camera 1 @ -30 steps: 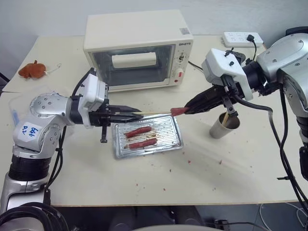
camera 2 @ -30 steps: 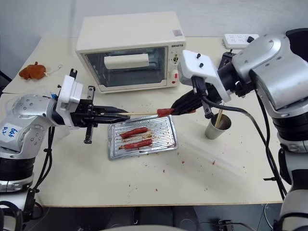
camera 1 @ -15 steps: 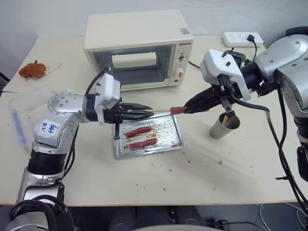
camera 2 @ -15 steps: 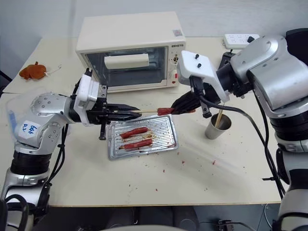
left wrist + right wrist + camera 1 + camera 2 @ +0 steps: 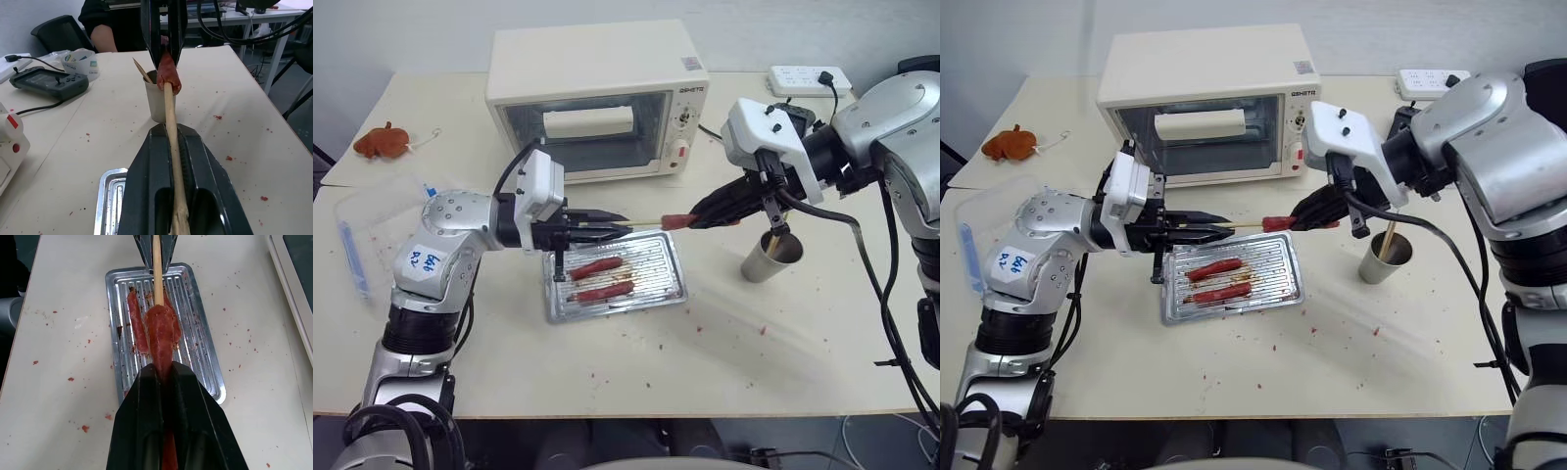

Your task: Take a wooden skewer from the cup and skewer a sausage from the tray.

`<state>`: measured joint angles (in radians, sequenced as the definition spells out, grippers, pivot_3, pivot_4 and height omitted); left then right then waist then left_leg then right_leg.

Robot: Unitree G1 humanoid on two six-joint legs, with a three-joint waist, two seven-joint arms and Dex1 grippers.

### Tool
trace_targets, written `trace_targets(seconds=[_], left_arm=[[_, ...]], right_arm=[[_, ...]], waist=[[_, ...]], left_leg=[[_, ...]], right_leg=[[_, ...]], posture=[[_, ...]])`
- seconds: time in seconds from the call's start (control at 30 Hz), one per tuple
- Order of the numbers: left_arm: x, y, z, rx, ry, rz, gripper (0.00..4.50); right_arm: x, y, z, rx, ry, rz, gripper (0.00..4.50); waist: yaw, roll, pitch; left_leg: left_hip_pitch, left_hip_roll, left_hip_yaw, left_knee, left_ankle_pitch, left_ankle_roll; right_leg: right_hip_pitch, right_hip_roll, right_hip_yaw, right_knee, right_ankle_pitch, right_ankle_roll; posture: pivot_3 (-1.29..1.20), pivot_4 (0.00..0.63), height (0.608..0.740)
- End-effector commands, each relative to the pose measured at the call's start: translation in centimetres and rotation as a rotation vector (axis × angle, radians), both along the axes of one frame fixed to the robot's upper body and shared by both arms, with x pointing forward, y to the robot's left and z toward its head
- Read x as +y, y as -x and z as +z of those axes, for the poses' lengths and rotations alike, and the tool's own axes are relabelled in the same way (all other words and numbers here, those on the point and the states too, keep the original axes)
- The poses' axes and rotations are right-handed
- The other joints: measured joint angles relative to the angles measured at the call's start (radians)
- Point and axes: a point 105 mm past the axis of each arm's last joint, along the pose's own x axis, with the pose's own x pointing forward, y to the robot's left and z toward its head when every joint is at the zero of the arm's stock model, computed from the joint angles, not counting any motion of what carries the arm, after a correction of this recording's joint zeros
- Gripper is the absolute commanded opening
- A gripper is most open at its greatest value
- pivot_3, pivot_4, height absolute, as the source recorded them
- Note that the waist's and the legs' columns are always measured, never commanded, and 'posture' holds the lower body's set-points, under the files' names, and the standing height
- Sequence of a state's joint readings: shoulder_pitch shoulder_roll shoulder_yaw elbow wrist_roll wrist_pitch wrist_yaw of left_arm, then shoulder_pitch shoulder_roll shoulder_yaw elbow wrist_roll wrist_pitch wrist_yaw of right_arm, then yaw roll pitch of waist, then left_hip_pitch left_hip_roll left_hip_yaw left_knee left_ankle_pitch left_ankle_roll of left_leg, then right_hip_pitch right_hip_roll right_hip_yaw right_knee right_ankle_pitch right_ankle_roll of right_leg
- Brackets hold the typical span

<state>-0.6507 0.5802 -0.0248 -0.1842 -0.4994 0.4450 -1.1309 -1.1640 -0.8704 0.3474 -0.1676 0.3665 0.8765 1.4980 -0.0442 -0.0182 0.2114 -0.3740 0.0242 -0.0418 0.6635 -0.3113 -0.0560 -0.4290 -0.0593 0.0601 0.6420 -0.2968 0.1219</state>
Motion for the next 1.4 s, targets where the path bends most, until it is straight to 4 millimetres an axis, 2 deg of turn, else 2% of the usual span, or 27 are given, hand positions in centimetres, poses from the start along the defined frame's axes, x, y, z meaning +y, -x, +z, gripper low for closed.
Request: trace_targets(seconds=[0.03,0.13,0.37,0.5,0.6,0.67,0.73,0.9,1.03,1.17,1.4], left_arm=[[0.3,0.5,0.5,-0.04,0.012,0.012,0.0],[1.7,0.2,0.3,-0.034,0.018,0.085,0.0],[5.4,0.3,-0.3,-0.021,0.028,0.276,0.0],[9.0,0.6,0.9,-0.032,0.112,0.502,0.0],[13.4,1.5,2.2,-0.033,0.237,0.753,0.0],[16.3,2.3,2.7,-0.036,0.323,0.917,0.0],[18.3,3.2,2.8,-0.042,0.387,1.038,0.0],[22.6,5.8,2.1,-0.057,0.503,1.332,0.0],[25.3,6.4,-0.3,-0.012,0.545,1.564,0.0],[25.8,5.7,-2.9,0.066,0.525,1.673,0.0],[26.3,3.4,-5.1,0.155,0.477,1.726,0.0]], right_arm=[[0.4,0.7,0.7,-0.049,-0.012,0.046,1.57],[0.0,0.0,1.6,-0.107,-0.032,0.006,2.58],[-0.3,-0.7,5.9,-0.176,-0.169,-0.061,2.58],[-0.1,0.7,8.1,-0.142,-0.284,-0.059,2.58],[-0.1,2.5,8.6,-0.058,-0.357,-0.037,3.18],[0.0,3.0,8.6,-0.046,-0.385,-0.037,3.87],[0.1,3.2,8.5,-0.04,-0.409,-0.046,4.49],[-0.1,3.6,8.1,-0.007,-0.465,-0.067,4.49],[-0.1,3.5,7.8,0.005,-0.486,-0.071,4.49],[0.5,3.4,7.8,0.013,-0.492,-0.067,4.49],[1.0,3.4,7.7,0.026,-0.492,-0.057,4.49]], waist=[[0.002,0.0,0.0],[0.002,0.0,0.0],[0.004,0.0,0.0],[0.007,0.0,0.0],[0.01,0.0,0.0],[0.012,0.0,0.0],[0.015,0.0,0.0],[0.018,-0.003,-0.001],[0.018,-0.003,-0.001],[0.016,-0.004,-0.001],[0.015,-0.004,-0.001]], left_leg=[[0.0,0.0,0.0,0.0,0.0,0.0],[0.0,0.0,0.0,0.0,0.0,0.0],[0.0,0.0,0.0,0.0,0.0,0.0],[0.0,0.001,0.0,-0.001,0.0,0.0],[0.0,0.001,-0.001,-0.002,0.0,0.0],[0.0,0.001,-0.001,-0.003,0.0,0.0],[0.0,0.002,-0.001,-0.003,0.0,0.0],[0.0,0.0,-0.001,-0.002,0.0,0.0],[0.0,0.0,-0.001,-0.002,0.0,0.0],[0.001,0.0,0.0,-0.002,0.0,0.0],[0.001,0.0,0.0,-0.002,0.0,0.0]], right_leg=[[0.0,0.0,0.0,0.0,0.0,0.0],[0.0,0.0,0.0,0.0,0.0,0.0],[-0.001,0.0,0.0,0.0,0.0,0.0],[-0.001,0.0,0.0,-0.001,0.0,-0.001],[-0.001,-0.001,-0.001,-0.002,0.0,-0.001],[-0.001,-0.001,-0.001,-0.003,0.0,-0.001],[0.0,-0.001,-0.001,-0.004,0.0,-0.001],[0.001,-0.002,-0.001,-0.005,0.0,0.0],[0.001,-0.002,-0.001,-0.005,0.001,0.0],[0.002,-0.001,-0.001,-0.005,0.002,0.0],[0.002,-0.001,-0.001,-0.005,0.002,-0.001]], posture=[[0.0,0.15,0.74],[0.0,0.15,0.74],[0.0,0.15,0.74],[0.0,0.15,0.74],[0.0,0.15,0.74],[0.0,0.15,0.74],[0.0,0.15,0.74],[0.0,0.15,0.74],[0.0,0.15,0.74],[0.0,0.15,0.74],[0.0,0.15,0.74]])
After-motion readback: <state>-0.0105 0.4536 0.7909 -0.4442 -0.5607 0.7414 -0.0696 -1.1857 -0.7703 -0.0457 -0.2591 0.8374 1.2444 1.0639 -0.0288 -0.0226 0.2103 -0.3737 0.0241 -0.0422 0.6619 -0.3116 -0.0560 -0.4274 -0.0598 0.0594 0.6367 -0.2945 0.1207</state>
